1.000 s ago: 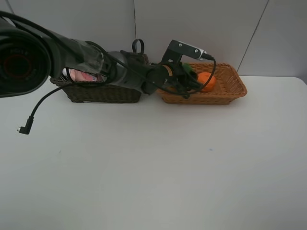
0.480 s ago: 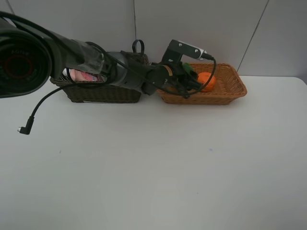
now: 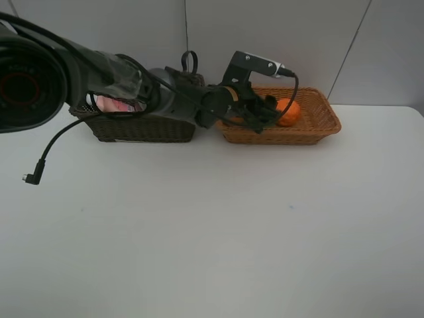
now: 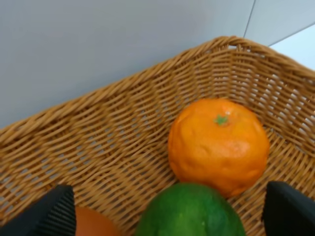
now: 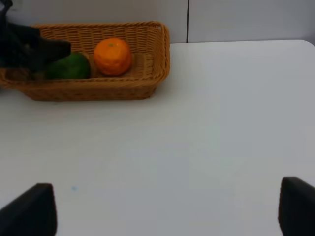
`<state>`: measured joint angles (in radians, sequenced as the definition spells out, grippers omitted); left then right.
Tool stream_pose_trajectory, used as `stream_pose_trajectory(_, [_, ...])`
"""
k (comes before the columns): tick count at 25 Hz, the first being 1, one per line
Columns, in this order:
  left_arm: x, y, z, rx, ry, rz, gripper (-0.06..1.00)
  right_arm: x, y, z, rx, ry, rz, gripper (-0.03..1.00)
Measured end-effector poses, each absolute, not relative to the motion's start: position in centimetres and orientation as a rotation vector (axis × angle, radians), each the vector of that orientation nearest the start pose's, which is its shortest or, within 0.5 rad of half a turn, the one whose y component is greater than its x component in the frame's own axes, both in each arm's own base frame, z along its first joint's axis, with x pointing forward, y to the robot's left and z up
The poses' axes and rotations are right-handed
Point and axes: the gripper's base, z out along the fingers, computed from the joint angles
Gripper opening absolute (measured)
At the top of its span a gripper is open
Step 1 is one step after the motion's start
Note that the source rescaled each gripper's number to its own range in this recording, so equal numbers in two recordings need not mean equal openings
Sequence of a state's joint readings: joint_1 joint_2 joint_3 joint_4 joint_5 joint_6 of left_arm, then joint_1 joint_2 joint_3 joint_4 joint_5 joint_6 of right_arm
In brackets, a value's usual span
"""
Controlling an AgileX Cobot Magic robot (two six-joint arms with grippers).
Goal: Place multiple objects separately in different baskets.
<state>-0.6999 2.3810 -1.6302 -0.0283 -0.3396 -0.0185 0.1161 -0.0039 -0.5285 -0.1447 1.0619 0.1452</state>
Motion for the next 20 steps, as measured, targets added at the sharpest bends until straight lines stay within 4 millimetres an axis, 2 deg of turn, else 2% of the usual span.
stream_pose_trajectory(4, [40.5,-32.6,15.9,0.632,1.935,-0.457,0.98,-0.8,-1.2,28.6,0.039,2.005,-0.005,0.95])
stream_pose_trajectory(8, [40.5,-29.0,20.1,0.627,2.116,-0.382,0.98,-0.8,-1.2,28.6,0.039,2.005,-0.005,0.95])
stream_pose_trajectory(11, [40.5,-24.9,22.7,0.564,2.272,-0.322,0.98,-0.8,-1.2,28.6,0.039,2.005,-0.005,0.95])
stream_pose_trajectory(15, [39.5,-17.9,26.0,0.410,2.391,-0.251,0.98,-0.8,-1.2,28.6,0.039,2.005,-0.005,0.95])
stream_pose_trajectory(18, [37.3,-12.4,28.0,0.285,2.422,-0.200,0.98,-0.8,-1.2,28.6,0.039,2.005,-0.005,0.95])
stream_pose_trajectory(20, [34.8,-9.1,29.8,0.206,2.415,-0.170,0.98,-0.8,-1.2,28.6,0.039,2.005,-0.005,0.95])
